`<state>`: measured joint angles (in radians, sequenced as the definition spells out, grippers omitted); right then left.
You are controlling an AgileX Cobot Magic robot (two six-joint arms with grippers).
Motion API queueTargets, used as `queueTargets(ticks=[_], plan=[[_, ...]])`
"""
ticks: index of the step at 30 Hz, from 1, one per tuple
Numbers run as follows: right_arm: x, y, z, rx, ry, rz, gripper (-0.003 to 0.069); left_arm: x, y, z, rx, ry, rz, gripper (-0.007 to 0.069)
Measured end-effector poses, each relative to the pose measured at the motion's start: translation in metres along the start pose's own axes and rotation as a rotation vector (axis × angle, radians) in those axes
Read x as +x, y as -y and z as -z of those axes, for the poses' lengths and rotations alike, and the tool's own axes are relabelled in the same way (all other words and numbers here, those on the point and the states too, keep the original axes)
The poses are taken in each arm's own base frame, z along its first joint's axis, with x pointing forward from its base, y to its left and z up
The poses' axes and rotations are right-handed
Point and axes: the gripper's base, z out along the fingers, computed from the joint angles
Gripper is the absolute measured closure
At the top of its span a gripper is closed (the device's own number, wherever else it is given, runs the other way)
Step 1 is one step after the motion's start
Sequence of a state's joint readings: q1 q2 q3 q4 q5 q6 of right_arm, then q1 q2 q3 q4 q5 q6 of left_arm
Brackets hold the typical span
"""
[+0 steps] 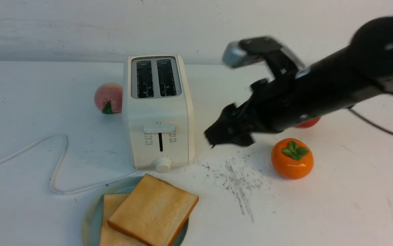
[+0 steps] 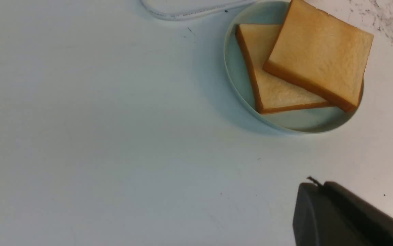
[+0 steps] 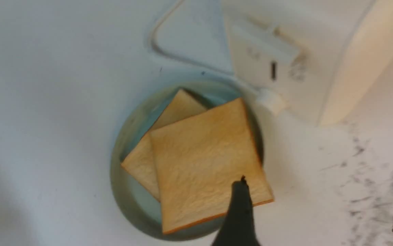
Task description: Take toasted bread from bread machine on white table place on plate.
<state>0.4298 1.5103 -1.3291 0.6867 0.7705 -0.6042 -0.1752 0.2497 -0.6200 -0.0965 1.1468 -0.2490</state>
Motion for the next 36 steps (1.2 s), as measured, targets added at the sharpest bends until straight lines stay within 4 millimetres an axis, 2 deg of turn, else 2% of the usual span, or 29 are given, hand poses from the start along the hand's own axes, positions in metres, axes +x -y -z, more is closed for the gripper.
queueTargets(ticks=[1, 2, 3, 5, 6, 7, 8, 9, 11, 13, 15, 18, 22, 23, 24, 26, 30, 36], plan=[[0.0, 0.002, 0.001, 0.003, -0.001, -0.006, 0.0128, 0.0, 0.0, 0.0, 0.0, 0.002, 0.0, 0.0638], [-0.005, 0.002, 0.036, 0.044, 0.066, -0.021, 0.019, -0.002, 0.0, 0.0, 0.004, 0.017, 0.0, 0.0638], [-0.007, 0.004, 0.05, 0.066, 0.092, -0.04, 0.023, -0.002, 0.001, 0.0, 0.006, 0.022, 0.0, 0.0638], [-0.007, 0.0, 0.107, 0.158, 0.191, -0.052, 0.0388, -0.005, 0.001, 0.0, 0.013, 0.052, 0.0, 0.0638], [-0.006, 0.002, 0.108, 0.166, 0.189, -0.057, 0.0403, -0.005, 0.001, 0.0, 0.014, 0.056, 0.0, 0.0638], [-0.003, -0.003, 0.136, 0.23, 0.235, -0.046, 0.05, -0.007, 0.002, 0.0, 0.02, 0.078, 0.0, 0.0638], [0.001, -0.005, 0.156, 0.287, 0.269, -0.053, 0.0588, -0.009, 0.002, 0.0, 0.026, 0.102, 0.0, 0.0638], [0.007, -0.009, 0.173, 0.335, 0.299, -0.059, 0.0636, -0.011, 0.003, 0.001, 0.033, 0.126, 0.0, 0.0638], [0.023, -0.018, 0.197, 0.417, 0.354, -0.068, 0.0671, -0.015, 0.004, 0.001, 0.045, 0.167, 0.001, 0.0638], [0.046, -0.027, 0.211, 0.491, 0.407, -0.077, 0.0673, -0.019, 0.005, 0.002, 0.058, 0.209, 0.003, 0.0638], [0.071, -0.033, 0.216, 0.552, 0.453, -0.078, 0.0673, -0.022, 0.006, 0.003, 0.07, 0.244, 0.004, 0.0638], [0.115, -0.04, 0.212, 0.633, 0.544, -0.08, 0.0669, -0.025, 0.007, 0.002, 0.087, 0.283, 0.01, 0.0638], [0.173, -0.036, 0.188, 0.66, 0.706, -0.183, 0.0667, -0.025, 0.009, -0.003, 0.126, 0.309, 0.037, 0.0638], [0.173, -0.035, 0.189, 0.665, 0.717, -0.182, 0.0667, -0.025, 0.009, -0.003, 0.126, 0.311, 0.037, 0.0638], [0.192, -0.03, 0.178, 0.672, 0.774, -0.237, 0.0667, -0.024, 0.009, -0.007, 0.139, 0.311, 0.05, 0.0638], [0.215, -0.023, 0.166, 0.703, 0.809, -0.266, 0.0667, -0.022, 0.01, -0.011, 0.152, 0.309, 0.064, 0.0638], [0.233, -0.017, 0.157, 0.767, 0.787, -0.204, 0.0663, -0.019, 0.009, -0.019, 0.163, 0.301, 0.083, 0.0638], [0.235, -0.016, 0.155, 0.805, 0.758, -0.131, 0.0657, -0.017, 0.008, -0.023, 0.171, 0.304, 0.094, 0.0638]])
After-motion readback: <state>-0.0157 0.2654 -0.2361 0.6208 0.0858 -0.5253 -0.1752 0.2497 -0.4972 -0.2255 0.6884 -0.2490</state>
